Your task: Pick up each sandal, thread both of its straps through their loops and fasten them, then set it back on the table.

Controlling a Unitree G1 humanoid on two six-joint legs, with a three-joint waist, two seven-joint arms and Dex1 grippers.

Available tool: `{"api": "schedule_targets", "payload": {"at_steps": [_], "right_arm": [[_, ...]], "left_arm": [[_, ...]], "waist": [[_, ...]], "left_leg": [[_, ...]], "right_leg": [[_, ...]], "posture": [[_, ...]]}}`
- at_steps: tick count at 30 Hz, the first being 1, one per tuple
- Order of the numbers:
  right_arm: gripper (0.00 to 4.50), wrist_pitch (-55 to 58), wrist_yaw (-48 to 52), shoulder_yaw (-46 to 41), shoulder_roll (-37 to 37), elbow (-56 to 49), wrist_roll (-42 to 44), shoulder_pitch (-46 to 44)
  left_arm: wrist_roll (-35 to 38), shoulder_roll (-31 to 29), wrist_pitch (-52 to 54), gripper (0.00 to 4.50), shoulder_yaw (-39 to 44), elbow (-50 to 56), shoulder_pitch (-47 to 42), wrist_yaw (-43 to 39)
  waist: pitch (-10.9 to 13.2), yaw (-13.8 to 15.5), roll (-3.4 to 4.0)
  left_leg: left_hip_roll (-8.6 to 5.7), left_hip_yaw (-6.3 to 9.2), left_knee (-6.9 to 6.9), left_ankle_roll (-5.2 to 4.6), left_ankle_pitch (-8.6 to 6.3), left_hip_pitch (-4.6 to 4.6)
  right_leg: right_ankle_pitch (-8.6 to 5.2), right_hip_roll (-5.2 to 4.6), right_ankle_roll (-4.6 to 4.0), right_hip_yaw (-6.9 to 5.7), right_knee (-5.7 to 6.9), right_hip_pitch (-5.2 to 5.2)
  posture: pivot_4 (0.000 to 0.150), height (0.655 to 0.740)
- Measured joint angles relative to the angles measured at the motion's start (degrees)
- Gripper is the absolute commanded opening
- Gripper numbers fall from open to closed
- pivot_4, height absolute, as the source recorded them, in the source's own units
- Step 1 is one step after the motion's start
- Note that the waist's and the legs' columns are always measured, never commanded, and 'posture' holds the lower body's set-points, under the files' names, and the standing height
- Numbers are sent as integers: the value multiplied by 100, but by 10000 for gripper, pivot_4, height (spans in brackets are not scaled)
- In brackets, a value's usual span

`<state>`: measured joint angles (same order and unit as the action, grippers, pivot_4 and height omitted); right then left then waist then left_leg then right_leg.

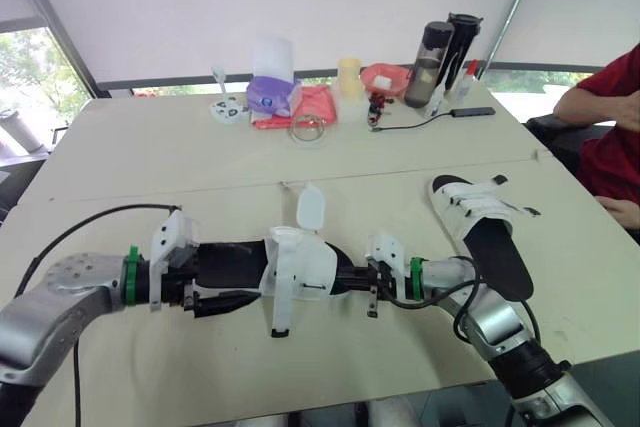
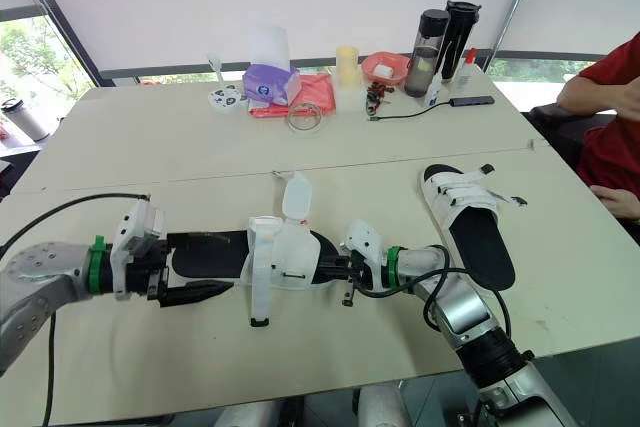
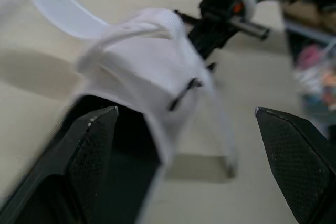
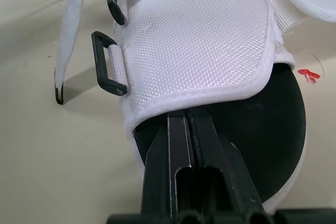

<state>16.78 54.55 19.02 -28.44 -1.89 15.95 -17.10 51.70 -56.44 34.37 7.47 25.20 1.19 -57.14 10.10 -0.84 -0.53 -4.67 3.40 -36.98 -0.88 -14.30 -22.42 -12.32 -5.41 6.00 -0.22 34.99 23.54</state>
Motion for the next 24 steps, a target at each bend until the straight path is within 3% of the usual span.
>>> {"api": "schedule_targets", "payload": {"at_steps": [4,8,17,24], "right_arm": [[0,-25,12,7,2,21,0,-6],[0,-24,13,6,2,25,0,-7],[0,8,33,5,-4,-54,0,37],[0,29,42,30,-5,-145,0,72]], "left_arm": [[811,33,763,43324,284,602,321,447],[948,245,1030,43324,258,796,512,723],[627,594,1163,43324,-189,537,431,730],[152,969,1121,43324,-705,155,-142,568]], "waist": [[-1,3,1],[-1,7,2],[-5,5,7],[-7,12,4]], "left_leg": [[2,-1,3,1,0,0],[3,-1,3,2,-1,-2],[12,-4,58,2,-1,-5],[14,-10,81,2,0,0]], "right_leg": [[-2,-1,-4,0,0,3],[-4,-1,-7,0,-3,3],[-4,2,-12,-6,-79,2],[14,0,-40,-9,-85,12]], "posture": [[1500,7400],[1500,7400],[1500,7400],[1500,7400]]}}
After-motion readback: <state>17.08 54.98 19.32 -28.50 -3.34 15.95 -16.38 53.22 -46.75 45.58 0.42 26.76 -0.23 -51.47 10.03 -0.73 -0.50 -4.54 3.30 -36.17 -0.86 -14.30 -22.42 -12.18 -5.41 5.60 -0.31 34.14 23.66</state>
